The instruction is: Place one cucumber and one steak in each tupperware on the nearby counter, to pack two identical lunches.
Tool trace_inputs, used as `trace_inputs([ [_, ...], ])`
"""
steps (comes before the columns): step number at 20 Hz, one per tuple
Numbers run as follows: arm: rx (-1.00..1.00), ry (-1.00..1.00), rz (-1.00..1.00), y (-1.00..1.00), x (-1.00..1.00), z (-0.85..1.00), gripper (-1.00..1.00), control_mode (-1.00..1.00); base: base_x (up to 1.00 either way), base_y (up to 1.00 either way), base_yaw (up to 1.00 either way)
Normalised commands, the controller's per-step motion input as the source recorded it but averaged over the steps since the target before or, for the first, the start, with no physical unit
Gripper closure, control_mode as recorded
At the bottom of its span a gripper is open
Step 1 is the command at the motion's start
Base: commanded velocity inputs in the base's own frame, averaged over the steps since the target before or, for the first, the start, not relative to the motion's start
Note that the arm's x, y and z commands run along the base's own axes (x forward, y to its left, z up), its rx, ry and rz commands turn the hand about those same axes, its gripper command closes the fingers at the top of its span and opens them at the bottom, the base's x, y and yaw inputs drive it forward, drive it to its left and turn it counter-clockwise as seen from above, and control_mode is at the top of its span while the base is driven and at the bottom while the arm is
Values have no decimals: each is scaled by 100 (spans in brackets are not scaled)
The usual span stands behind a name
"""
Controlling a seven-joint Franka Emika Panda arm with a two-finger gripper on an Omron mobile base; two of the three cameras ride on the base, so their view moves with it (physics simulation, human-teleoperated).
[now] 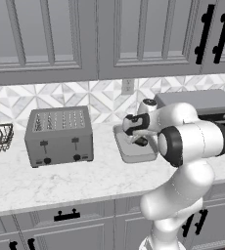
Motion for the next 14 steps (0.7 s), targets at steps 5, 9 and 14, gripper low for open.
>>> trace_inputs([
  [5,0,0,0,0,0,0,-100,-100,0,0,0],
  [9,0,0,0,0,0,2,-100,-100,0,0,0],
  [14,0,0,-1,2,-16,41,-100,-100,0,0,0],
])
